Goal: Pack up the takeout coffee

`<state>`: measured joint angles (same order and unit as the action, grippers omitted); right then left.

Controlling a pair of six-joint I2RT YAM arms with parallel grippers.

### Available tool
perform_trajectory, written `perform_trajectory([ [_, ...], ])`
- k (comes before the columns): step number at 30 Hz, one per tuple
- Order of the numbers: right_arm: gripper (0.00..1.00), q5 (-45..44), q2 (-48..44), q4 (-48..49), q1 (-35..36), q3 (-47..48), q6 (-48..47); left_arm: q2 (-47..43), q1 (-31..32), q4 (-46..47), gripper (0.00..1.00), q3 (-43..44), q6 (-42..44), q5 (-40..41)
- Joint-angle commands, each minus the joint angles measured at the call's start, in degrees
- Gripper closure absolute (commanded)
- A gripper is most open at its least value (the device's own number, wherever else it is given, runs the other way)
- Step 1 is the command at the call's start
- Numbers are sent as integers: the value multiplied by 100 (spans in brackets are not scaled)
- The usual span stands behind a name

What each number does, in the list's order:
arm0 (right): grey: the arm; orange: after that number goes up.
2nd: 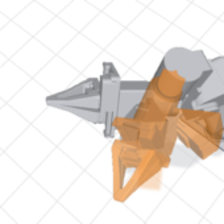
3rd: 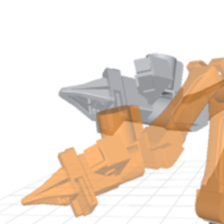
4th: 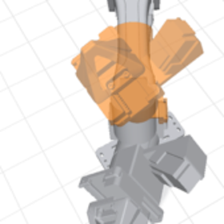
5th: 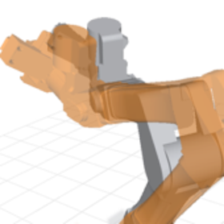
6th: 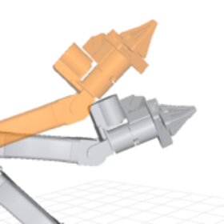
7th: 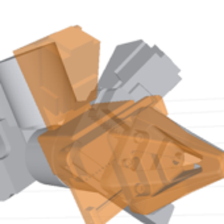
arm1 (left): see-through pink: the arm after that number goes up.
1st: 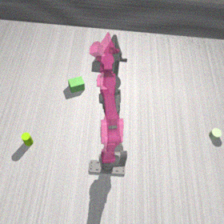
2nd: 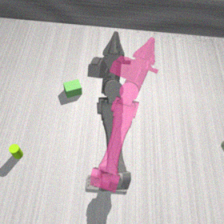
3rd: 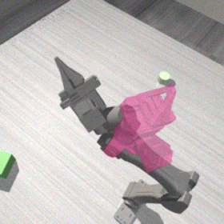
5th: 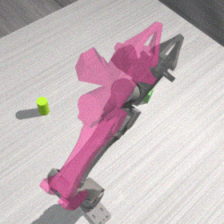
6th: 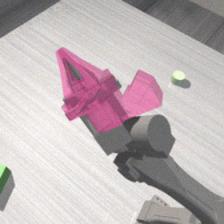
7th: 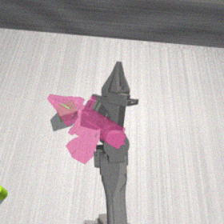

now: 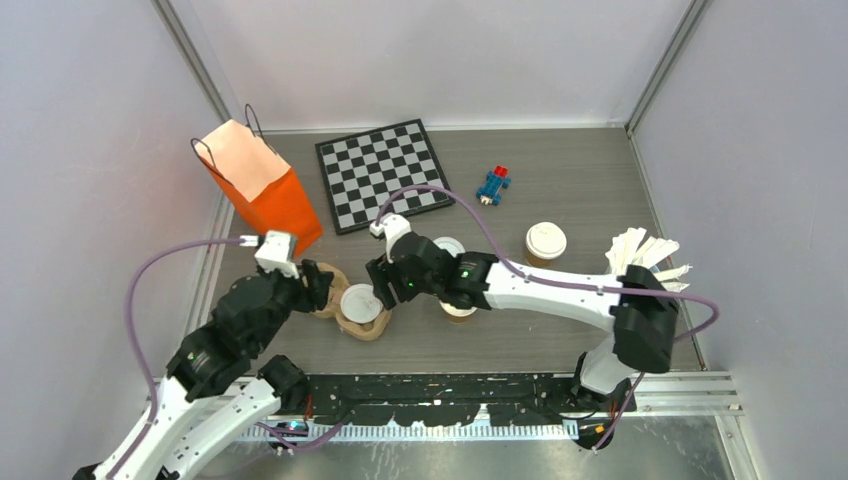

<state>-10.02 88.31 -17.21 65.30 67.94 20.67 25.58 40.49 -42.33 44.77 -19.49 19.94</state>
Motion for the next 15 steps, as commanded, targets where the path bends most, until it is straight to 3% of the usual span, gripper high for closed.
perform_trajectory([
  [1,28,122,513,717,61,478,-524,-617,-1,383,43,-212,301,636],
  [11,29,102,1333,873,184,790,-1269,-1208,-6,395,43,-302,358,758],
  [15,37,188,1471,795,177,868,-1337,-1190,-2,376,44,-303,358,708],
])
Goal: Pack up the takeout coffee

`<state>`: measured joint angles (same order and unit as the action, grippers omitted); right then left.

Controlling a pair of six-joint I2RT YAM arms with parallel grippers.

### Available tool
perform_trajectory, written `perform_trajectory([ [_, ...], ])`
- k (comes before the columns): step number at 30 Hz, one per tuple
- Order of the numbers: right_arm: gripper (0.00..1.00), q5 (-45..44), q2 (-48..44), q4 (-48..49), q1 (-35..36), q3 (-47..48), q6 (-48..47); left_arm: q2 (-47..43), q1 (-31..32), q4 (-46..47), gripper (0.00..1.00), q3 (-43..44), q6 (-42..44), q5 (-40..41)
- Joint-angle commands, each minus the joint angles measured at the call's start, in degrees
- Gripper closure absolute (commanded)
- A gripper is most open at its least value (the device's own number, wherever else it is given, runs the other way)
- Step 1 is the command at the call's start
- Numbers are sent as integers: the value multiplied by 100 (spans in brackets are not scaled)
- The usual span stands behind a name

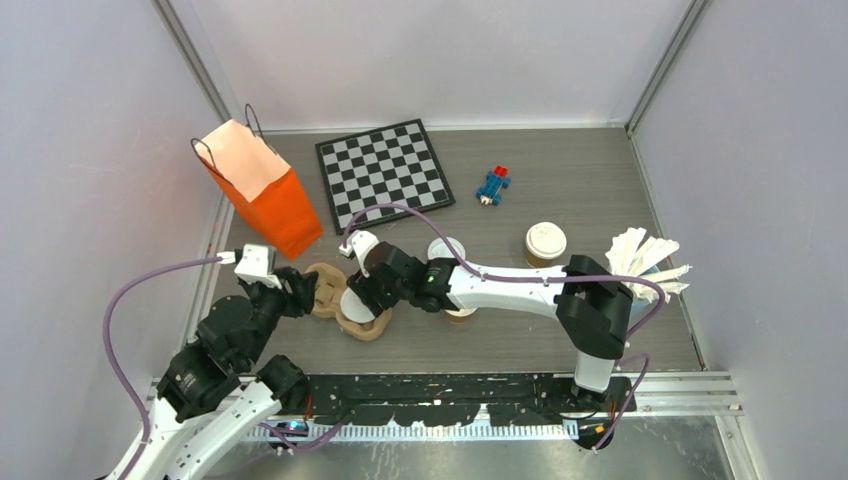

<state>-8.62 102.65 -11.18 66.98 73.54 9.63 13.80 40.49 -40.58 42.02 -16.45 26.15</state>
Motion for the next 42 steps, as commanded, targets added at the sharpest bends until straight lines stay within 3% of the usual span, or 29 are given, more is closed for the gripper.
perform_trajectory([
  [1,41,53,51,193,15,307,-237,-11,-3,193,43,-27,56,77],
  [7,60,20,-30,137,12,281,-202,21,-2,206,43,-27,65,69],
  [11,66,-18,-149,32,12,280,-104,37,-4,209,43,-27,64,68],
  [32,70,196,-1171,19,-125,-38,747,148,-2,357,42,3,25,-105],
  [42,70,598,-2778,-283,-1011,-1301,1627,814,-5,601,39,136,-281,-1143],
])
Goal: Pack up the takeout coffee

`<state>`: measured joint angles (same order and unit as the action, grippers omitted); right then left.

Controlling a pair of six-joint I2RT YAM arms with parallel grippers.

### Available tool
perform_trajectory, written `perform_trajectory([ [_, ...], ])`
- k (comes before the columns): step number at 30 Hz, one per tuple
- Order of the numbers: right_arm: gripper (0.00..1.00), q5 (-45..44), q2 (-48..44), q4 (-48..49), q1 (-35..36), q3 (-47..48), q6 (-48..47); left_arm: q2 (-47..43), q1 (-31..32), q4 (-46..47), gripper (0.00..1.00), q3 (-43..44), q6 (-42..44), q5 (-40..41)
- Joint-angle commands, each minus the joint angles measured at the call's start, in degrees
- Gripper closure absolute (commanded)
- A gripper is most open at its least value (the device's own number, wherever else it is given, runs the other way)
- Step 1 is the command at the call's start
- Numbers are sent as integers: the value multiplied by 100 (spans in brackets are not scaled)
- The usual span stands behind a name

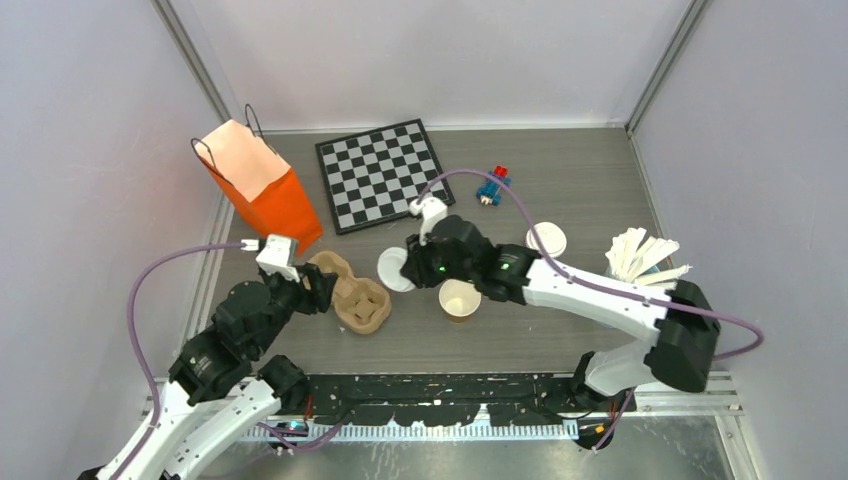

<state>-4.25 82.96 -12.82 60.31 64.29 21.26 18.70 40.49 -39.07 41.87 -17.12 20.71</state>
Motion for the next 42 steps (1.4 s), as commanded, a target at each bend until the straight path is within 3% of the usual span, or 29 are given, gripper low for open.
perform_trajectory([
  [1,70,147,-1037,-204,-459,-521,497,467,-3,506,37,143,-269,-734],
  [5,70,86,-1912,-559,-829,-1011,578,1123,-3,781,20,129,-383,-1467],
  [7,69,30,-2290,-843,-979,-1146,574,1505,-4,971,1,121,-436,-1849],
  [14,69,246,-3032,-1588,-1604,-1374,612,2802,2,1864,0,181,-706,-3348],
  [29,69,2465,-2534,-1223,-2444,-1580,1195,4032,-4,3744,26,-192,-1690,-3968],
  [42,66,2675,-2192,-1212,-2681,-1832,1282,5001,-4,4597,43,-187,-2117,-4451],
])
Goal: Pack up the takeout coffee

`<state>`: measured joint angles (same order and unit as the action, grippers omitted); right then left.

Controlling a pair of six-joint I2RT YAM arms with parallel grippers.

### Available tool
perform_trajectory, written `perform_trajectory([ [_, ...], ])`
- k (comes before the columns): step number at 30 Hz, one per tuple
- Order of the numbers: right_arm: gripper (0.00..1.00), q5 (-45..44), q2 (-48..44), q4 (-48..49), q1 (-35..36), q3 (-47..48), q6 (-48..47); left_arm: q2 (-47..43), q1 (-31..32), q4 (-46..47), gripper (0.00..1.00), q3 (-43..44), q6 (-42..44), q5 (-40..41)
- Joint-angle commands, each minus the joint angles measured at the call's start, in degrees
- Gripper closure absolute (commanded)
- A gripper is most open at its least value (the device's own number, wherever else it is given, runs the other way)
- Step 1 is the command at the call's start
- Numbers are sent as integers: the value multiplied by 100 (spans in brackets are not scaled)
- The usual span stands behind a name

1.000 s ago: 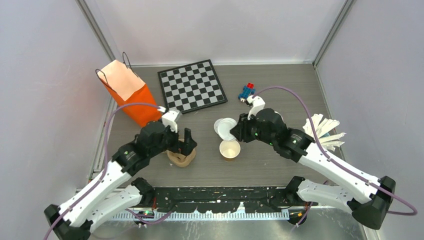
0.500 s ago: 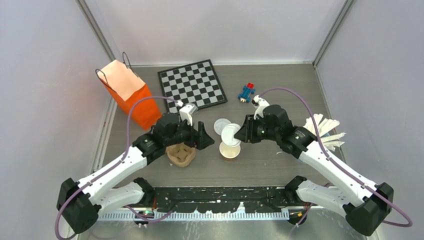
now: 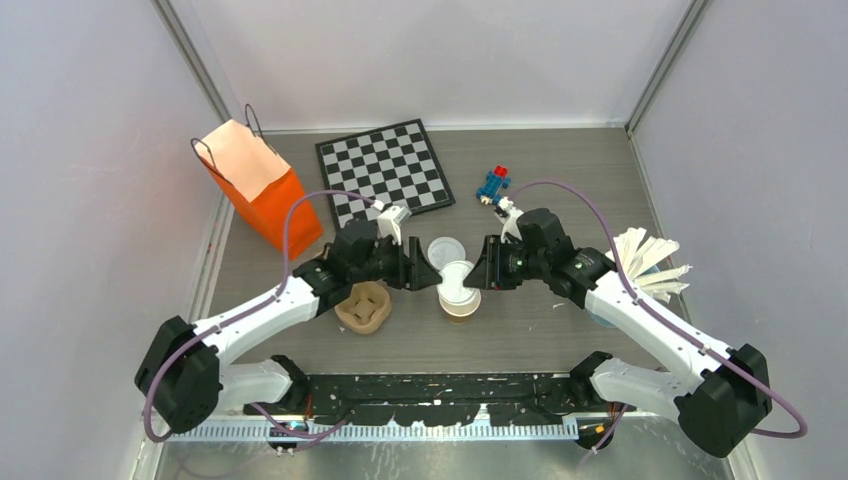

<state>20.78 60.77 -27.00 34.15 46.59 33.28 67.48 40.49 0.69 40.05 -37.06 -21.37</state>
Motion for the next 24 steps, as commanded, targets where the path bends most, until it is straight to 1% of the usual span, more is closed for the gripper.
perform_trajectory([
  [1,66,172,49,210,-73,-70,76,165,-1,651,43,-14,-134,-259],
  [8,66,218,184,245,-162,-192,93,372,-6,702,46,-39,-127,-267],
  [15,65,311,321,385,-221,-319,157,538,-4,747,53,-68,-118,-361],
  [24,65,359,526,432,-320,-367,122,802,-6,677,56,-50,-57,-444],
])
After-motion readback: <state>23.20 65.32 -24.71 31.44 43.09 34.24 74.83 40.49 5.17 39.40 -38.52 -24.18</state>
